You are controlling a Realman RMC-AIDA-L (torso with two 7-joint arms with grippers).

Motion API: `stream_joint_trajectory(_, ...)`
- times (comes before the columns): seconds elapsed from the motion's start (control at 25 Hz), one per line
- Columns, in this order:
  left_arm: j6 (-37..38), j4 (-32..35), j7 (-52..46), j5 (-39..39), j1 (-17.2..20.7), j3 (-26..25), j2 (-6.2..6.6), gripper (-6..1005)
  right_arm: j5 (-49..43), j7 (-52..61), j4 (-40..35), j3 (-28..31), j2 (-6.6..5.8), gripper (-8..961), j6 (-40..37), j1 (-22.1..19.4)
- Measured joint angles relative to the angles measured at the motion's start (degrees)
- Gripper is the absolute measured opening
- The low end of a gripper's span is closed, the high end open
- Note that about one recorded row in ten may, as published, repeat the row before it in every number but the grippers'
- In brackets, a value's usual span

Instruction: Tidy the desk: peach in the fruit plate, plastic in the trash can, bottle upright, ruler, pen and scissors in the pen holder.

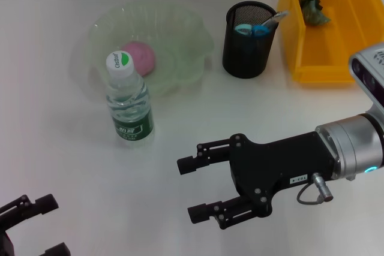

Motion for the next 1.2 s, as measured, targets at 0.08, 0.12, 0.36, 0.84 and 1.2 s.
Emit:
stream_joint_trajectory(0.08,0.05,-0.10,0.29,0.01,0.03,-0.36,-0.14,798,-0.03,-0.11,0.13,-0.01,0.00,733,0.10,-0.01)
stream_joint_trajectory(0.12,0.05,-0.10,0.29,0.01,0.03,-0.36,-0.14,798,-0.03,-0.18,0.25,-0.02,0.01,733,0.12,-0.02)
stream_joint_trajectory(0.36,0.29,-0.27,1.18,0.05,0.10,-0.78,-0.57,798,0.00,-0.44,0.89,-1.19,0.07,733,0.39,-0.21)
stream_joint_trajectory(0.84,0.12,0.08,1.18,0.81,-4.88,-1.24,-1.68,798,0.29,-1.67,-1.46,-0.71,-0.29,733,-2.23,-7.88)
stream_joint_trajectory(1.2,-0.71,0.47,1.27,1.99,-7.65,-1.82,-1.92,798,0.66,-3.10,-4.71,2.76,-0.44,733,-4.46,-14.08)
